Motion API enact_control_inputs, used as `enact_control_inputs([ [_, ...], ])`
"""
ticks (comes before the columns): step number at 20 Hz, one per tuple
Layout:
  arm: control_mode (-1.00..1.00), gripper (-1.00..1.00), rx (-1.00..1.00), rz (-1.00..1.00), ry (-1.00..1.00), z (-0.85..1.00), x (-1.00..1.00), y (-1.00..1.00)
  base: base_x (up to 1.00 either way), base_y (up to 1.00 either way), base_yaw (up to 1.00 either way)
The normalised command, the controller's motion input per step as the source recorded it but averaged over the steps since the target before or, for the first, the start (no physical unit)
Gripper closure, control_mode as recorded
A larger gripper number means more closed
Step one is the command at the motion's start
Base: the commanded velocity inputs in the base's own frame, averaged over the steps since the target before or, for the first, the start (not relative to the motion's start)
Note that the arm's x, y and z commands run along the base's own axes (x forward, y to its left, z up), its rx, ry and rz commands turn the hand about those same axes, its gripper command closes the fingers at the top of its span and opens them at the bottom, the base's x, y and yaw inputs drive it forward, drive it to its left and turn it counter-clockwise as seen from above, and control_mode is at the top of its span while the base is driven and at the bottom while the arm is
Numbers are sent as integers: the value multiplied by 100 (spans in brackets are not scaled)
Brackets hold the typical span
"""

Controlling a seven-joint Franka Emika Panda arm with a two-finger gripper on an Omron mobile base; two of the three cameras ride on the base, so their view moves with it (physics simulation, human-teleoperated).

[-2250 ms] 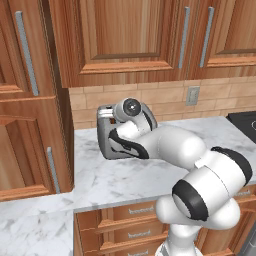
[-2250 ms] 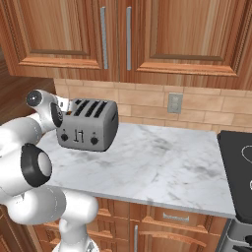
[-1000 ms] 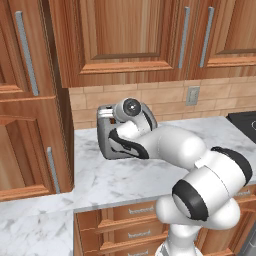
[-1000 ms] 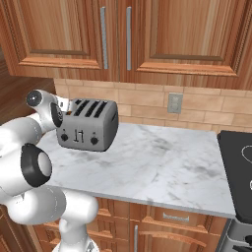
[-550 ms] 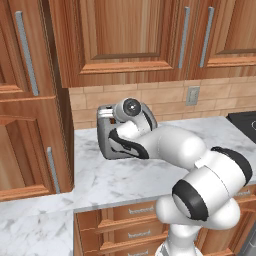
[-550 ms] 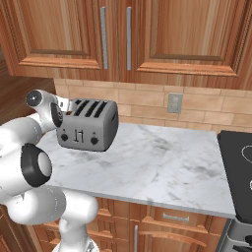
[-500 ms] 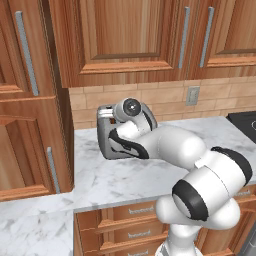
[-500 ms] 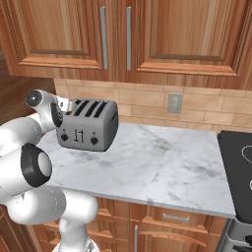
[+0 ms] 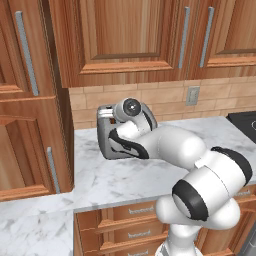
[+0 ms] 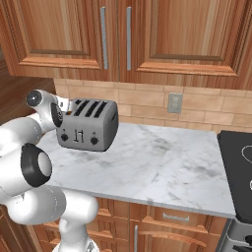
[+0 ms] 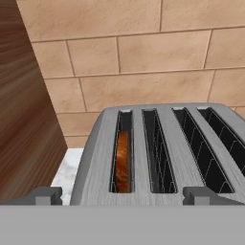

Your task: Start the toaster. Once the lever pops up, take the bread to the plate on the dining counter.

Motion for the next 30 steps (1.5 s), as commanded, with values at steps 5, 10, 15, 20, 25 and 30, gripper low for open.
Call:
enact_control_inputs([
  [5,-100,-100,0,0,0,0,0,0,0,0,0],
  [10,-100,-100,0,0,0,0,0,0,0,0,0],
  [15,-100,-100,0,0,0,0,0,0,0,0,0],
  [20,-100,-100,0,0,0,0,0,0,0,0,0],
  [25,-100,-100,0,0,0,0,0,0,0,0,0],
  [30,-100,-100,0,0,0,0,0,0,0,0,0],
])
